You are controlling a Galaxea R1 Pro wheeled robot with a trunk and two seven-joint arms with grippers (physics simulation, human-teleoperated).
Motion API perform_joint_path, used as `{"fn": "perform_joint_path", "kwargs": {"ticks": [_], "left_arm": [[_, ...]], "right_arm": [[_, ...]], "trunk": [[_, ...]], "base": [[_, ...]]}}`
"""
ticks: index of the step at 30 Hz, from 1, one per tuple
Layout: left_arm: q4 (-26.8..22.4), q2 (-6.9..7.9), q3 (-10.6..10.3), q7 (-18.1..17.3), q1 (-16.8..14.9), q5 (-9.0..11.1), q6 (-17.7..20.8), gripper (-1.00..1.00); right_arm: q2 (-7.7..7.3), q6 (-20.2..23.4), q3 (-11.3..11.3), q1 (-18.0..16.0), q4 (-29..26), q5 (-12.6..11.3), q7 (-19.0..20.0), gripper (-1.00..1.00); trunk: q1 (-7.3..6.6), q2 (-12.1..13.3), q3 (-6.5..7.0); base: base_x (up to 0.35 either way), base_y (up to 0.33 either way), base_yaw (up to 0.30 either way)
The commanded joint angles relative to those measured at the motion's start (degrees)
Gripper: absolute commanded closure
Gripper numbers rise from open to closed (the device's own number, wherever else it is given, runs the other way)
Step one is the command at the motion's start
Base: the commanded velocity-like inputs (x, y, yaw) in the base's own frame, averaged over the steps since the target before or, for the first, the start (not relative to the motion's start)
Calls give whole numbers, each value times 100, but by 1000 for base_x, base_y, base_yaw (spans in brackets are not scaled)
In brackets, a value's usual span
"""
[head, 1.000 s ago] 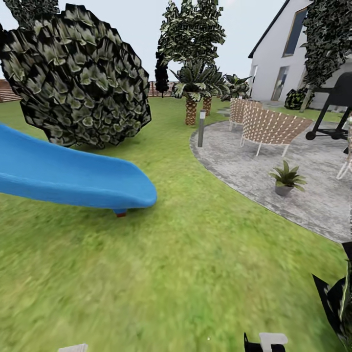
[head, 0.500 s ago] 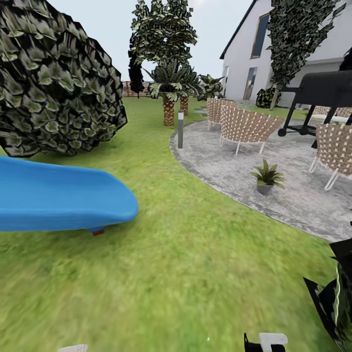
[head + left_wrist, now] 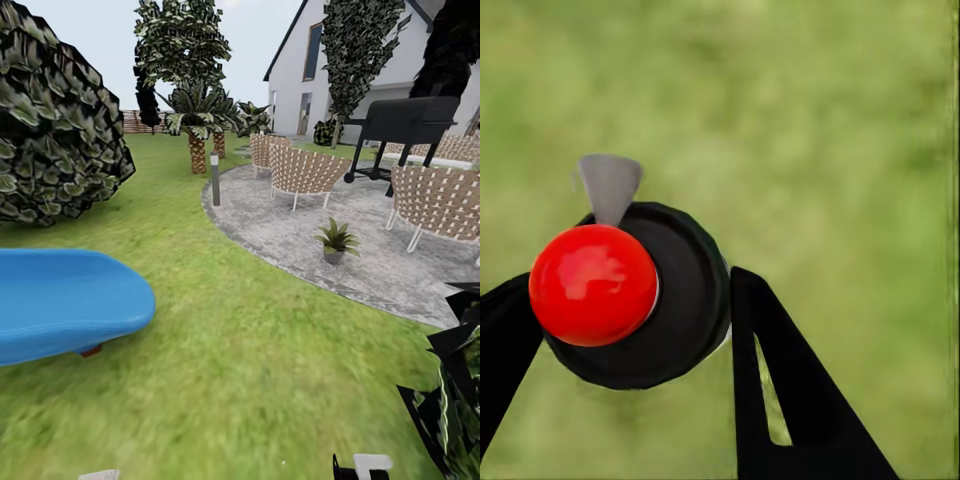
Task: Pick up the pesticide atomizer in the garden and spray insectifuge to fully cover both potted plants in the garden.
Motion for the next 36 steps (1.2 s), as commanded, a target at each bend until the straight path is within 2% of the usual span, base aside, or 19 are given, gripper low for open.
{"fn": "perform_joint_path", "kwargs": {"ticks": [1, 12, 36], "left_arm": [[4, 1, 31, -57, -2, 52, -10, 100], [4, 0, 31, -57, -1, 52, -10, 100], [4, 3, 33, -57, -1, 52, -10, 100]], "right_arm": [[2, -11, -23, -4, 7, 60, -30, -100], [2, -11, -23, -6, 7, 60, -30, -100], [2, -11, -25, -7, 7, 60, -30, -100]], "trunk": [[2, -2, -5], [2, -2, -5], [2, -2, -5]], "base": [[336, 0, -279], [336, 9, -279], [336, 84, -279]]}}
